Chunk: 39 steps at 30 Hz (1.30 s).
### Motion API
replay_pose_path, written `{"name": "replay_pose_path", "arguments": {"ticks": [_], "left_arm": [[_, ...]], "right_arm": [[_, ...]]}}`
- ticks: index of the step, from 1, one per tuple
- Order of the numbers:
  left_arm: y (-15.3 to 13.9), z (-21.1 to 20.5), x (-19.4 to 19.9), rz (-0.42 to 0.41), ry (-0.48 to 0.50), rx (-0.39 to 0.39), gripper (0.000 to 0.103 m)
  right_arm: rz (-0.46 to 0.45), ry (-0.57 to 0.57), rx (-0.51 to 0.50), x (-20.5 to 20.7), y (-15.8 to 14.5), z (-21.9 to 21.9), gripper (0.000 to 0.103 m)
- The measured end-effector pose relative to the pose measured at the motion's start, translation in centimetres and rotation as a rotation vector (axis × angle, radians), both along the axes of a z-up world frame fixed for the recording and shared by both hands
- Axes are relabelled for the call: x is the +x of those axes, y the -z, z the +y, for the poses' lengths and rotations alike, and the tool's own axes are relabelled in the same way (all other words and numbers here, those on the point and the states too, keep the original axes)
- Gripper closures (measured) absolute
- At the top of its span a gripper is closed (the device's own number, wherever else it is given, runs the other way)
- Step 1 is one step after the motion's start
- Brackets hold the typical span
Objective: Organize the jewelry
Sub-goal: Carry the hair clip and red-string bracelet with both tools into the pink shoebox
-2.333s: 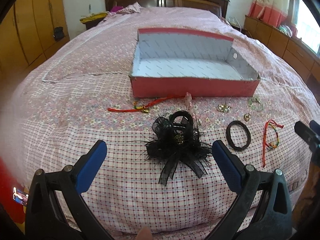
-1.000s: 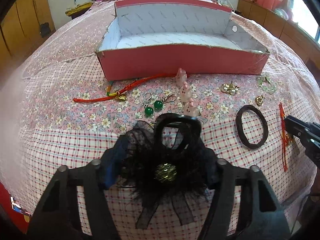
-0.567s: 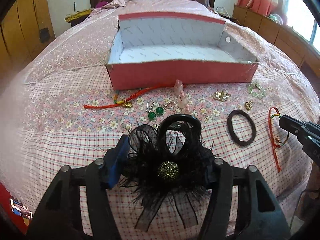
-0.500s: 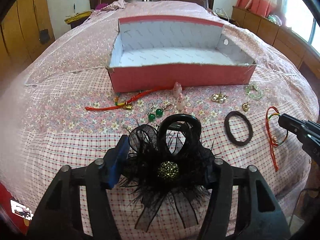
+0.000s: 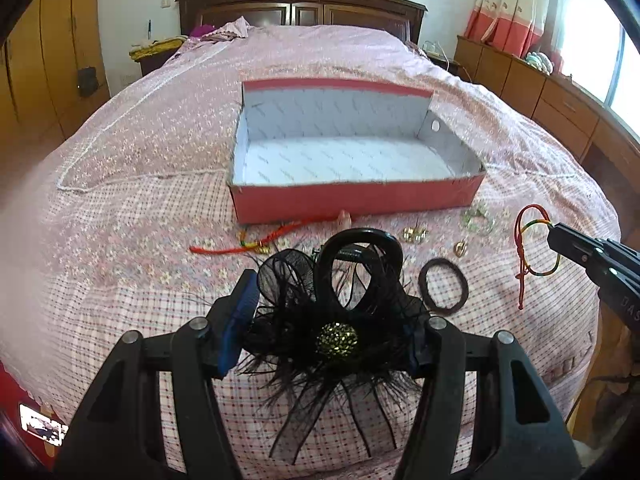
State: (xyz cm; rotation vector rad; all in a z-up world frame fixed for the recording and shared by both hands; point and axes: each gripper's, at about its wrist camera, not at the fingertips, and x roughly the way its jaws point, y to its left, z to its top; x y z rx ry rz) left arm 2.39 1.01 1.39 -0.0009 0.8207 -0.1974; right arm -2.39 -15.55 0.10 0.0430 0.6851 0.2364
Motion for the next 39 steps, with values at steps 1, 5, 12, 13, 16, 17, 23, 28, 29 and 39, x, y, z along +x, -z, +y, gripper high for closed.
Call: {"name": "replay_pose_path", "arguments": {"ticks": [1,5,12,13,16,17,23,28,29,39], "left_arm": [[-0.1,-0.1,0.2,-0.003,-0.001,0.004,0.050],[-1.3,-0.1,1.0,-0.027,0.003,0.000,0.050],[-3.0,-0.1,3.1,-0.068,0.002,-0.007,0.049],[-3.2,-0.1,3.5,-0.074,-0.001,-0.008,0.049],[-3.7,-0.1,4.8,-0.089,-0.003,0.002,0.049],[-3.7,-0.1,5.1,-0.092,-0.004,0.005,0.049],[-4.1,-0.4,8.0,-0.102,-0.005,0.020,0.049],[-3.7,-0.7,10.5,-0.096,-0.013,0.018,0.049],[-3.7,-0.8,10.8,-0.095,-0.015,0.018,0.049],[-1.6,-1.6,15.7,-0.045,-0.040,0.003,0.049]], "right_arm": [[-0.004,-0.002,0.004,0.1,-0.3,0.0,0.096],[-0.014,-0.008,0.027,0.7,-1.4,-0.2,0.096],[-0.038,-0.017,0.022,2.6,-3.2,0.1,0.096],[-0.041,-0.019,0.021,3.0,-3.5,0.1,0.096],[-0.054,-0.028,0.014,4.1,-4.1,0.4,0.096],[-0.056,-0.030,0.008,4.7,-4.3,0.5,0.096],[-0.044,-0.041,0.012,8.0,-4.8,1.1,0.096],[-0.038,-0.042,0.013,10.7,-4.8,1.7,0.096],[-0.034,-0.042,0.017,11.4,-4.7,1.7,0.096],[0.032,-0.014,0.022,17.6,-2.4,1.7,0.096]]}}
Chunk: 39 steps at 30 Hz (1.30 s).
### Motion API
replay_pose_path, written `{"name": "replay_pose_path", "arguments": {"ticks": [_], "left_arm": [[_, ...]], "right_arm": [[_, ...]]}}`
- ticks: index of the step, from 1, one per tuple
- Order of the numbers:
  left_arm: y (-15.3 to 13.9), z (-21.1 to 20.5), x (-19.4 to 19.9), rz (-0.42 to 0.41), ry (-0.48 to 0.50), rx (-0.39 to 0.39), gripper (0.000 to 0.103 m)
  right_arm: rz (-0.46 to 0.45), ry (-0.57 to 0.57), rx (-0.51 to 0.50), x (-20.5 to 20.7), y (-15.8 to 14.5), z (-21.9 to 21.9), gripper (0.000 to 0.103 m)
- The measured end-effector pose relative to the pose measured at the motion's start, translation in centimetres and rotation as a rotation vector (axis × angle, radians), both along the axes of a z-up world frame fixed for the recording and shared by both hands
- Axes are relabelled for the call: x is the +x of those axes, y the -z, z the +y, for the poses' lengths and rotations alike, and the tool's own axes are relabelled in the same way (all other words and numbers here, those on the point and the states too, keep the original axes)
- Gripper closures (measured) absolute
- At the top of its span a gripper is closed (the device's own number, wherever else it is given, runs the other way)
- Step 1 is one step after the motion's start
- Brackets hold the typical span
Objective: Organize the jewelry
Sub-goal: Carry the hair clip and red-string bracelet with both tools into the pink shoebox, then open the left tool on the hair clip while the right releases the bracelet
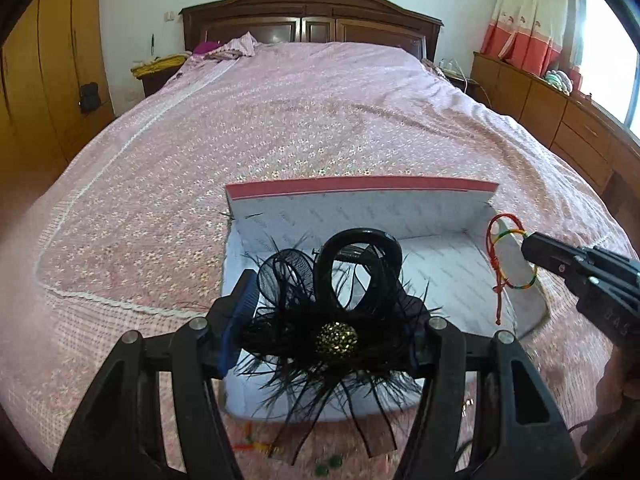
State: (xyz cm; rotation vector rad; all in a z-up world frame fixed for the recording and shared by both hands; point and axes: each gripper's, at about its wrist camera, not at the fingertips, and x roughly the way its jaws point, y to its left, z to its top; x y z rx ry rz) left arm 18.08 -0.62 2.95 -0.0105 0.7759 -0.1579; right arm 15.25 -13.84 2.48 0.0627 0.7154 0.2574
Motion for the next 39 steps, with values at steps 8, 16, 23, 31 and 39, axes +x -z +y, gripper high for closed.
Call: {"name": "replay_pose_path", "arguments": {"ticks": [8,16,23,31,39], "left_arm": [[2.2,-1.0,3.0,0.046,-0.006,0.014,0.049],[4.4,-1.0,4.4,0.098,-0.017,0.025,0.049],[5.1,-1.2,5.3,0.117,-0.027,0.036,0.049],[5.2,-1.2,5.7,0.124,-0.030,0.056,0.048],[4.9,-1.2,5.5,0.115,-0.023,0.039,0.037]], "right_arm": [[0.070,0.004,0.002,3.8,2.9,0.0,0.096],[0.102,0.032,-0.030,6.1,4.6,-0.3,0.096],[0.123,0.053,-0.063,7.6,5.8,-0.4,0.096],[0.127,0.064,-0.056,8.1,6.1,-0.9,0.096],[0.130,0.079,-0.038,8.0,6.0,-1.3,0.080]]}}
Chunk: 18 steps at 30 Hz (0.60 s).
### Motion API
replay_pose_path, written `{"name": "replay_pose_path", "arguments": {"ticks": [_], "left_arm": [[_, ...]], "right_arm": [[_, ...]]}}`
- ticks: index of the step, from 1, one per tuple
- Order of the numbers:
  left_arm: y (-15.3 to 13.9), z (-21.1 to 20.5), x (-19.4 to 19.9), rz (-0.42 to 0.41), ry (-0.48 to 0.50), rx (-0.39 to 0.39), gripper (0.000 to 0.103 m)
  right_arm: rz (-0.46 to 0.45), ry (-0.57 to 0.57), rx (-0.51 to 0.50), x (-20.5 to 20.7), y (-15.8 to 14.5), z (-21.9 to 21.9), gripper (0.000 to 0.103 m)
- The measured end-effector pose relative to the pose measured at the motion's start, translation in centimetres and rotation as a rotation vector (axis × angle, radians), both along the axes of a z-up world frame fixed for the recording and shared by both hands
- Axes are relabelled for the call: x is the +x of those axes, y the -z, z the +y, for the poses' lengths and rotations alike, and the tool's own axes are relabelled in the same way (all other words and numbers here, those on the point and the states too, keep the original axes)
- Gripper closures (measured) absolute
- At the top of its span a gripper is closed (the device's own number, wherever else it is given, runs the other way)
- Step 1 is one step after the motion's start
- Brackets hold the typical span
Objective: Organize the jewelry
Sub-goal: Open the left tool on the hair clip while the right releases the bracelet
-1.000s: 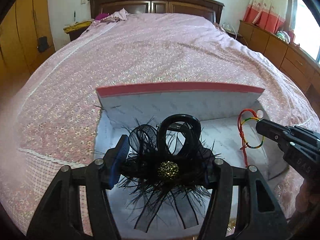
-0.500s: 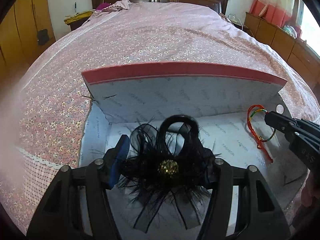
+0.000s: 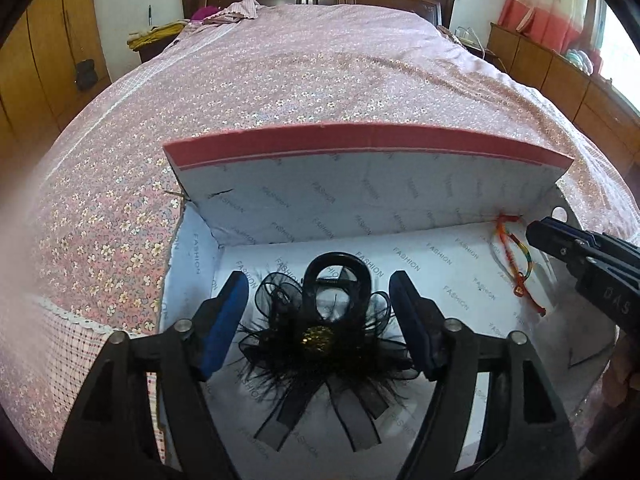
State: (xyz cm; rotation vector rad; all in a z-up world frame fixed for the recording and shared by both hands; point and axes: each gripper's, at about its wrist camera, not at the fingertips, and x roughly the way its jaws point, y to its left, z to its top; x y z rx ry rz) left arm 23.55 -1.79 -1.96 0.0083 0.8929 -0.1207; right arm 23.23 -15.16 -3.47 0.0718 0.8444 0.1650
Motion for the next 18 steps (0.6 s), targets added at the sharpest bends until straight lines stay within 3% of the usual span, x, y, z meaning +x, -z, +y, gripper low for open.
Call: {"name": "replay_pose_path", "arguments": {"ticks": [18], "left_arm": [[-3.9,1.3,-4.0,-0.065,0.009,-0.041,0.037]], "right_arm": [[-0.089,0.000,0.058,-4.3,-4.5,-0.6,0.079]]}}
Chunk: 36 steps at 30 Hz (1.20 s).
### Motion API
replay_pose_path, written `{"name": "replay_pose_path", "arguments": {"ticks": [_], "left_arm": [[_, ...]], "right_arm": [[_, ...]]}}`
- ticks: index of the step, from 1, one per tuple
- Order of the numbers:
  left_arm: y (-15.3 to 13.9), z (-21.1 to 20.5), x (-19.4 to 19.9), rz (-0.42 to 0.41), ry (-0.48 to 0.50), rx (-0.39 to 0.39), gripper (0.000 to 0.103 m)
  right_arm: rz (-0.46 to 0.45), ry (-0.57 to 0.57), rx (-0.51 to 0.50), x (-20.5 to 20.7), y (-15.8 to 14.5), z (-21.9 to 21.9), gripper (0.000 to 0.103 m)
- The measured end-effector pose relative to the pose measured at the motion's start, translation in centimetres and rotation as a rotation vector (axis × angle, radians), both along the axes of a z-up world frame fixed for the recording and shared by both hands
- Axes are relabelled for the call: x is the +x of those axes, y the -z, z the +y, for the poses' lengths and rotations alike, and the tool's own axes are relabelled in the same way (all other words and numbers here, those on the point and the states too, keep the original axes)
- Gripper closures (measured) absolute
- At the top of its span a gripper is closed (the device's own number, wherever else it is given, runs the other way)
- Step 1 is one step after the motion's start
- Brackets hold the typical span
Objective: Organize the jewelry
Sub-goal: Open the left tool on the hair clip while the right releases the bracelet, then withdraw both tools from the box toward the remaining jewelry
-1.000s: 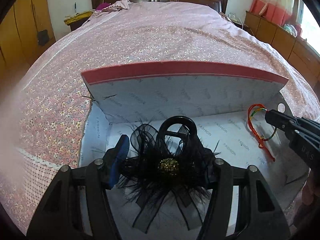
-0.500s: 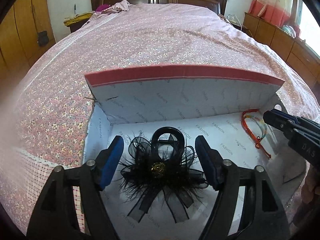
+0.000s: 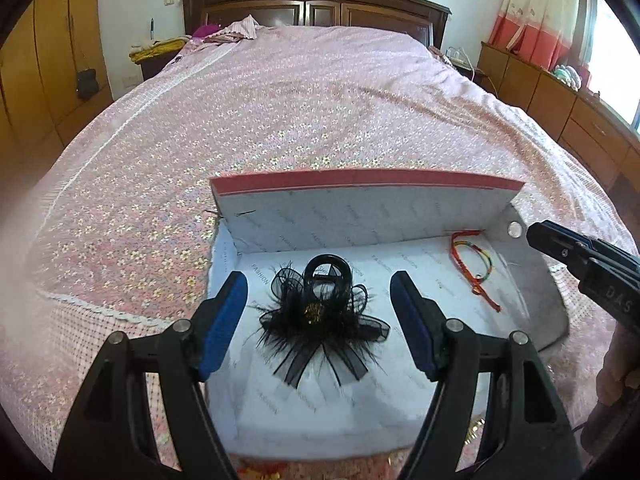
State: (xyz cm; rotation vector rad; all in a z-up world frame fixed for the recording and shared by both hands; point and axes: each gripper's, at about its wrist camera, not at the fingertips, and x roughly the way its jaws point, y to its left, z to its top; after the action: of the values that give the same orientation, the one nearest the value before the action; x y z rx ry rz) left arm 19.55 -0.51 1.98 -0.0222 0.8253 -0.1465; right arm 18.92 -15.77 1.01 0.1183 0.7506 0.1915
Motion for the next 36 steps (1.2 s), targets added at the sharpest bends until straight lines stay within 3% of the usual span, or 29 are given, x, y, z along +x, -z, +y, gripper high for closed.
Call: {"name": "replay_pose_path", "arguments": {"ticks": [18,36], "left_arm": [[-2.2,2.6,-5.6,-0.031,-0.030,-0.020,0.036],[0.0,5.5,-9.2,0.006,-0.090,-0.011,0.036]], "right_arm": [[-0.053,0.028,0.015,-7.0,-2.1,-1.5,0.078],[-0.038,0.066,0.007,-11.6,-0.6,-2.4,0.077]]}}
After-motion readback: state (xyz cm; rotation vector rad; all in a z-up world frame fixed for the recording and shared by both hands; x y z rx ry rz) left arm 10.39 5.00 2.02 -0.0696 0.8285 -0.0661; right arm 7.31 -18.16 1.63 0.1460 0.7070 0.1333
